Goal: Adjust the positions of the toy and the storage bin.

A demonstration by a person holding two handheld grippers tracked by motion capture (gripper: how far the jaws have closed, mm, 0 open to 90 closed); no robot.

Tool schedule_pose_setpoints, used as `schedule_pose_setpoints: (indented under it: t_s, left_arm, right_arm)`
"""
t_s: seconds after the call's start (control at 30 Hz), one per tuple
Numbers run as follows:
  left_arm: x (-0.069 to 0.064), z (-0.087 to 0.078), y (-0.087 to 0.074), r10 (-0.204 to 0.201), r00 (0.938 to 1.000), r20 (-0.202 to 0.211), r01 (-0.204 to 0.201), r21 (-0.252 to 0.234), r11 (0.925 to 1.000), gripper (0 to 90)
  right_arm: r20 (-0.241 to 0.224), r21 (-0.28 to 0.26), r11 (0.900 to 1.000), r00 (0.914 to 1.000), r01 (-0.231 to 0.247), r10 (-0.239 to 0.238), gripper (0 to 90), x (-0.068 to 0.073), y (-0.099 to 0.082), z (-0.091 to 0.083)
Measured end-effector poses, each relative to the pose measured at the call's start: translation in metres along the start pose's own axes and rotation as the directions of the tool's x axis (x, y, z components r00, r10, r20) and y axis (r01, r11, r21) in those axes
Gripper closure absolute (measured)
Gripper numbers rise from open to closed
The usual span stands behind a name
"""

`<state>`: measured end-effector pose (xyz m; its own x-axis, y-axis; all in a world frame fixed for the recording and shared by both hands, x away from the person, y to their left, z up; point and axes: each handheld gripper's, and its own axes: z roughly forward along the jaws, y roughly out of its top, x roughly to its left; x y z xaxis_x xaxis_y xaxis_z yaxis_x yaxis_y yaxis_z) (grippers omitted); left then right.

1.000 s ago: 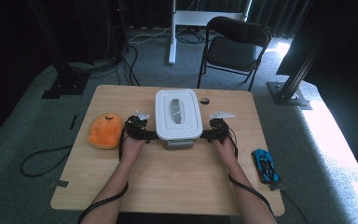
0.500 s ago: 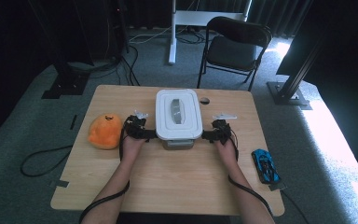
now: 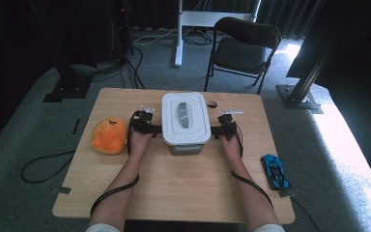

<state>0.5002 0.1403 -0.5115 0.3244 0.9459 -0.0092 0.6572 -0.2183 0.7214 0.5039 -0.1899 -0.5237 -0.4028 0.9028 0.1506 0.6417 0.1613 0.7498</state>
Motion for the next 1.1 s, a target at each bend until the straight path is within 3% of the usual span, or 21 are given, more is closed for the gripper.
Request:
schedule_pose_setpoints:
  t_s: [0.27,0.53,0.73,1.1]
  left_arm:
    - [-0.008,-0.006,0.002,0.065,0.9977,0.017,-0.066,0.011,0.9978,1.5]
    - [-0.016,-0.020,-0.007,0.087,0.9961,0.016,-0.087,0.002,0.9962,3.7]
    - [-0.023,-0.036,-0.018,0.116,0.9933,0.005,-0.115,-0.012,0.9932,3.7]
    - [-0.032,-0.062,-0.046,0.121,0.9925,0.019,-0.120,-0.030,0.9923,3.7]
  right_arm:
    - [-0.036,0.004,0.9999,0.9993,0.013,-0.013,19.5,0.003,0.010,0.000]
    - [-0.063,0.011,0.9966,0.9947,0.082,-0.081,22.3,0.006,0.007,-0.008]
    - [-0.089,0.002,0.9927,0.9888,0.121,-0.120,22.6,0.011,0.001,-0.014]
    - [-0.135,-0.021,0.9877,0.9784,0.155,-0.157,23.4,0.018,-0.012,-0.024]
